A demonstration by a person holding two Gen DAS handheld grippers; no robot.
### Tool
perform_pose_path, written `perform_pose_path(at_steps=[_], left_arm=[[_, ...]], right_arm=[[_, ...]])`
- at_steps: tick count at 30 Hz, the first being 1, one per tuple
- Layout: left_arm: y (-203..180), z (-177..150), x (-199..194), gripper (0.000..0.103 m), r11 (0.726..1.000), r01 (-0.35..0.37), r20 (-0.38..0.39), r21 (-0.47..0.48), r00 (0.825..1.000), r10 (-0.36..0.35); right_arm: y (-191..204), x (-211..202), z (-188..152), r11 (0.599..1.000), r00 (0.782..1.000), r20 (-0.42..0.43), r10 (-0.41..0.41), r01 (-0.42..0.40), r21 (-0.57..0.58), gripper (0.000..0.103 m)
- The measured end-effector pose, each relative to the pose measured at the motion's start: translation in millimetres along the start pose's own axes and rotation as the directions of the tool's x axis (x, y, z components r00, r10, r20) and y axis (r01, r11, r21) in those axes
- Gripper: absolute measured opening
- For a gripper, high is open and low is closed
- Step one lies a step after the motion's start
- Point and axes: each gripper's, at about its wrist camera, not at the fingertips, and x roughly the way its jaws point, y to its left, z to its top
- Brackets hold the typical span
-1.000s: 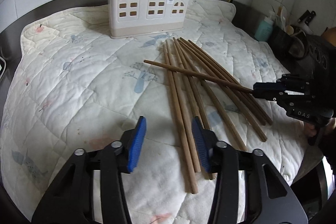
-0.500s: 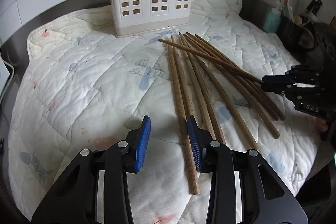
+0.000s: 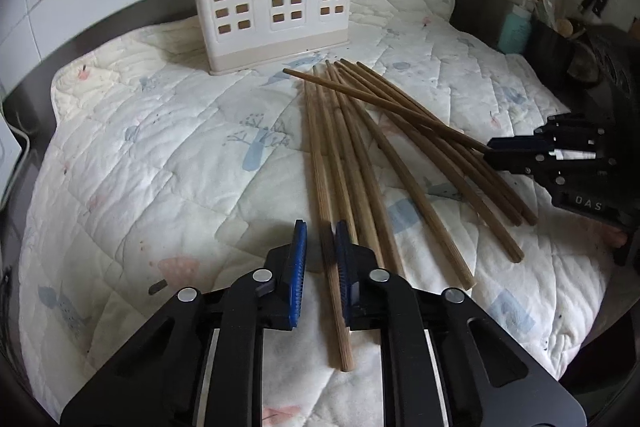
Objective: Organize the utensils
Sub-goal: 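Close the left gripper on one wooden chopstick while the right gripper grasps another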
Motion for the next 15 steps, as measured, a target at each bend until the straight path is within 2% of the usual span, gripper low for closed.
perform_pose_path(at_steps=[3, 6, 11, 15], left_arm=[[0.7, 0.3, 0.8, 0.012, 1.000, -0.001, -0.003, -0.010, 1.000, 0.001], [11.2, 0.2, 5.9, 0.013, 0.996, 0.047, -0.016, -0.070, 0.999, -0.048], [7.5, 0.2, 6.3, 0.013, 0.997, 0.039, -0.015, -0.069, 0.999, -0.040], [15.1, -0.8, 4.2, 0.006, 0.990, 0.060, -0.007, -0.130, 0.998, -0.061]], right_arm=[[0.4, 0.4, 0.1, 1.000, 1.000, -0.001, -0.003, 0.003, -0.002, 0.013], [0.8, 1.9, 0.1, 1.000, 1.000, -0.006, -0.005, 0.005, -0.005, 0.014], [-0.6, -2.3, -1.0, 1.000, 1.000, 0.007, -0.023, 0.022, 0.016, 0.008], [-0.1, -15.1, -2.9, 0.999, 0.999, 0.036, -0.037, 0.035, 0.037, 0.007]])
